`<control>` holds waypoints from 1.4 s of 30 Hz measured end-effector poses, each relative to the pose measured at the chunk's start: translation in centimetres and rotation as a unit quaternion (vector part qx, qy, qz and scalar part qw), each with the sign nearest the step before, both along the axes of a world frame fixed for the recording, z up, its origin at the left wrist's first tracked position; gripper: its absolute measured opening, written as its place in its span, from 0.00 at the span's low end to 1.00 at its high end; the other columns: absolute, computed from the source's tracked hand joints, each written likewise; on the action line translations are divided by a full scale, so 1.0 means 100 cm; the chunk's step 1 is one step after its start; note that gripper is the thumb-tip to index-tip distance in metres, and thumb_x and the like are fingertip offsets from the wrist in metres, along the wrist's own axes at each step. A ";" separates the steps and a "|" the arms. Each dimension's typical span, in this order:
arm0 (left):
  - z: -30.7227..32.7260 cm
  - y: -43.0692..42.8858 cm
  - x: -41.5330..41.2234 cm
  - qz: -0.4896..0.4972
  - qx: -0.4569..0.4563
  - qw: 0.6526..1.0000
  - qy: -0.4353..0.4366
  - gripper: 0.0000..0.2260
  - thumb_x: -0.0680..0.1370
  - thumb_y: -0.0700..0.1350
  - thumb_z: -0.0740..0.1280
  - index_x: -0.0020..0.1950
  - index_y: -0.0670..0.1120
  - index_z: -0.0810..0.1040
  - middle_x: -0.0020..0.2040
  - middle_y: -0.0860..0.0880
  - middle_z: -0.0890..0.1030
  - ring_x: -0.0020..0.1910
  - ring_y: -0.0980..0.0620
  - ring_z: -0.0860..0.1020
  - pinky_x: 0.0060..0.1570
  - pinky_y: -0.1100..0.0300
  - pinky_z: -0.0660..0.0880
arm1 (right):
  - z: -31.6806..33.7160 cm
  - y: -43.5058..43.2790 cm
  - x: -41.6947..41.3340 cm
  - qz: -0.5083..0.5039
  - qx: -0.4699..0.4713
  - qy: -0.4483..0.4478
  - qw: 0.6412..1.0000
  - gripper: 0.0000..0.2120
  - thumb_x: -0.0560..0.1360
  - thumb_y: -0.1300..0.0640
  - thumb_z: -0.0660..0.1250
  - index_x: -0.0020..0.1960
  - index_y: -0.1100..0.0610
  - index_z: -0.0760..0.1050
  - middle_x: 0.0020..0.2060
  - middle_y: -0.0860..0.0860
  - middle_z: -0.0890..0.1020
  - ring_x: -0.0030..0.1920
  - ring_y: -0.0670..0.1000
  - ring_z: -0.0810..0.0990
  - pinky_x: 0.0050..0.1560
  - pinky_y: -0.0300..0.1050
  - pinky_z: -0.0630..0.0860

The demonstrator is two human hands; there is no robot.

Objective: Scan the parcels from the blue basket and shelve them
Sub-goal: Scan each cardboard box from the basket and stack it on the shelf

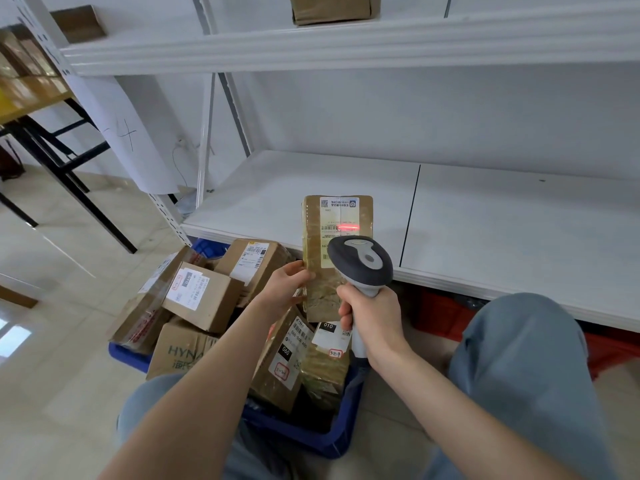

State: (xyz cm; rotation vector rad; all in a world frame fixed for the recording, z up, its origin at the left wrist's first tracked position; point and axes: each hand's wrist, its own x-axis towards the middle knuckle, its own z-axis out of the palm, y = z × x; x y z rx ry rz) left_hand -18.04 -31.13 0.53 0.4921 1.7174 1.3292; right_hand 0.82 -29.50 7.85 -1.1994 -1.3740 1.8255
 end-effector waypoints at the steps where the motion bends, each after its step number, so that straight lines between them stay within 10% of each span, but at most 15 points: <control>1: 0.000 0.000 0.000 -0.001 -0.001 1.000 0.000 0.22 0.75 0.42 0.70 0.69 0.43 0.71 0.57 0.44 0.81 0.59 0.46 0.77 0.59 0.48 0.74 | 0.000 0.000 0.000 0.000 0.001 0.000 1.000 0.07 0.72 0.63 0.67 0.36 0.62 0.75 0.24 0.50 0.76 0.22 0.45 0.72 0.28 0.38 0.72; 42: 0.017 -0.011 0.000 -0.013 0.026 1.000 -0.007 0.14 0.76 0.39 0.68 0.61 0.46 0.76 0.54 0.43 0.81 0.56 0.44 0.78 0.52 0.48 0.77 | 0.010 -0.002 0.001 0.036 0.051 -0.007 0.998 0.09 0.72 0.63 0.67 0.34 0.60 0.76 0.22 0.48 0.76 0.23 0.45 0.73 0.31 0.40 0.74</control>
